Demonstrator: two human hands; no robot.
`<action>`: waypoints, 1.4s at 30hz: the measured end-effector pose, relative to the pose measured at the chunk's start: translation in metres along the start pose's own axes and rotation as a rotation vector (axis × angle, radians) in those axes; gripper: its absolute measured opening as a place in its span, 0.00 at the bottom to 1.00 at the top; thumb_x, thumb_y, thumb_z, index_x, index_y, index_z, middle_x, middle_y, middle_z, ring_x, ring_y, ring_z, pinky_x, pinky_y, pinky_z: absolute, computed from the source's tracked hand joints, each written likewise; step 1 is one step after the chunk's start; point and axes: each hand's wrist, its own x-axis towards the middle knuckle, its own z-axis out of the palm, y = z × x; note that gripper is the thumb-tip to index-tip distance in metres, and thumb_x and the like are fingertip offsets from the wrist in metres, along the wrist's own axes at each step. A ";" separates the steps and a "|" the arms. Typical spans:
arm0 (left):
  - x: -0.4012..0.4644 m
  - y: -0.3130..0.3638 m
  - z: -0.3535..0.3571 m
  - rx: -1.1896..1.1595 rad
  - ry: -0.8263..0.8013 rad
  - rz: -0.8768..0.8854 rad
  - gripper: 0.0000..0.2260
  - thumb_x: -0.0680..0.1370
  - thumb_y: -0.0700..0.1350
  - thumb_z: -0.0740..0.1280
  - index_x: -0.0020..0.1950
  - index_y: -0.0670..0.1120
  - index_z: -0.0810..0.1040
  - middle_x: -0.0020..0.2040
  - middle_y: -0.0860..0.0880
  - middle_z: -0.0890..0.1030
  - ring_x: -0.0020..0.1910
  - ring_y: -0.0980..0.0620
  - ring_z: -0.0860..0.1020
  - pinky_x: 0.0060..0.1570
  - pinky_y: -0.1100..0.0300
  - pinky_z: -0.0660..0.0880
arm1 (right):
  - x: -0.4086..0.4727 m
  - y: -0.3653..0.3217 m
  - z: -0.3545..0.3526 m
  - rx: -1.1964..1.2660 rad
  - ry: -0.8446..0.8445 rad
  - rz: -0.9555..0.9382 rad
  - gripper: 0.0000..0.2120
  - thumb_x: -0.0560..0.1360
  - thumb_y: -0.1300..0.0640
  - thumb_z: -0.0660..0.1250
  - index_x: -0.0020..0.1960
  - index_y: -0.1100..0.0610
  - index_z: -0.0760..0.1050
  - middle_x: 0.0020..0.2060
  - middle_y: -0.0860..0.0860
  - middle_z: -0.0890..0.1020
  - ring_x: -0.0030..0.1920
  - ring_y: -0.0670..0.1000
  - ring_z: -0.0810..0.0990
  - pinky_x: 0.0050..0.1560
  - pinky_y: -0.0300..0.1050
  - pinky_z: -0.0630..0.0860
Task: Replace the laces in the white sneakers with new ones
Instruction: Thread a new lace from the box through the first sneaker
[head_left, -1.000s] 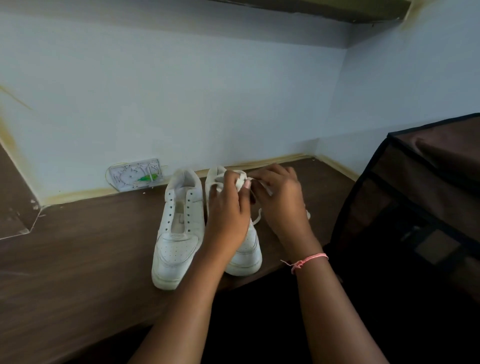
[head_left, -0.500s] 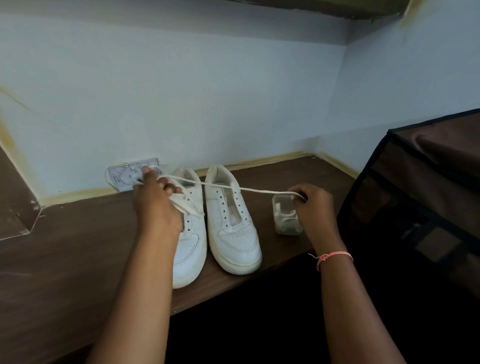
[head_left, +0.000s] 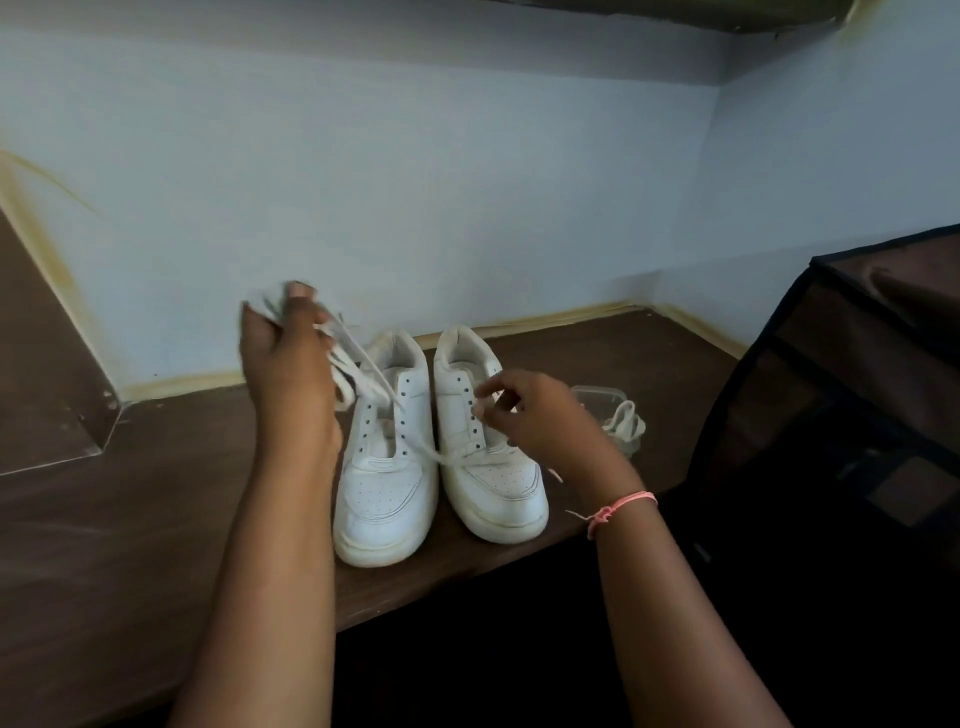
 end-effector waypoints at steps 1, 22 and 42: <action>0.006 0.004 -0.008 0.011 0.080 0.101 0.08 0.82 0.42 0.61 0.44 0.49 0.70 0.34 0.52 0.73 0.28 0.59 0.69 0.31 0.65 0.67 | 0.001 0.002 0.005 -0.077 -0.042 0.003 0.12 0.74 0.53 0.72 0.57 0.52 0.79 0.45 0.49 0.80 0.40 0.46 0.78 0.42 0.39 0.75; 0.037 0.019 -0.116 1.343 -0.284 -0.266 0.25 0.71 0.67 0.66 0.52 0.47 0.80 0.58 0.42 0.80 0.58 0.40 0.78 0.60 0.45 0.74 | 0.001 -0.084 0.107 0.059 0.185 -0.604 0.11 0.73 0.69 0.67 0.51 0.59 0.83 0.53 0.53 0.82 0.53 0.47 0.80 0.54 0.36 0.75; -0.006 -0.023 -0.111 0.125 -0.074 -0.413 0.07 0.79 0.35 0.66 0.50 0.45 0.82 0.42 0.48 0.85 0.38 0.55 0.81 0.39 0.64 0.79 | -0.033 -0.075 0.139 0.287 0.281 -0.520 0.10 0.72 0.65 0.66 0.48 0.55 0.82 0.46 0.44 0.83 0.50 0.42 0.81 0.55 0.45 0.76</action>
